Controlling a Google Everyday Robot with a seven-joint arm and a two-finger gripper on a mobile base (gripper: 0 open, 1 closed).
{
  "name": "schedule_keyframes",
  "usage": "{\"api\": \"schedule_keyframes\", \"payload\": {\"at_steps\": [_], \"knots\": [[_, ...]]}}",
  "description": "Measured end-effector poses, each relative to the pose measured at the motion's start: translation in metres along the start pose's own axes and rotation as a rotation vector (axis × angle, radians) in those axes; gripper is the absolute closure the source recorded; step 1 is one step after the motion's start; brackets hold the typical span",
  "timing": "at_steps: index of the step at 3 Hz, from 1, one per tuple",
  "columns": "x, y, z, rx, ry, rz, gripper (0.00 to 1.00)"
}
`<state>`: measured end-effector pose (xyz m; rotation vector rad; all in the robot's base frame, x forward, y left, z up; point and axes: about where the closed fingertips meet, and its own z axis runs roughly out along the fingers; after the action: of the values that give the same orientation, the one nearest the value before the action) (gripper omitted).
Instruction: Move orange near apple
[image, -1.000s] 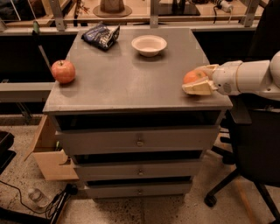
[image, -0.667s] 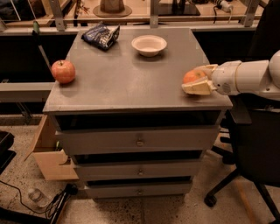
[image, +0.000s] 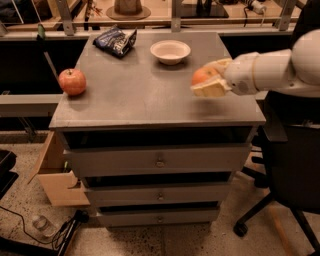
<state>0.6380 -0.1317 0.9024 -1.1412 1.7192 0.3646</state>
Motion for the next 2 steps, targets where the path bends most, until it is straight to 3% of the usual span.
{"api": "schedule_keyframes", "payload": {"at_steps": [1, 2], "knots": [[-0.069, 0.029, 0.03, -0.076, -0.031, -0.083, 1.0], [-0.114, 0.057, 0.06, -0.134, -0.048, -0.121, 1.0]]}}
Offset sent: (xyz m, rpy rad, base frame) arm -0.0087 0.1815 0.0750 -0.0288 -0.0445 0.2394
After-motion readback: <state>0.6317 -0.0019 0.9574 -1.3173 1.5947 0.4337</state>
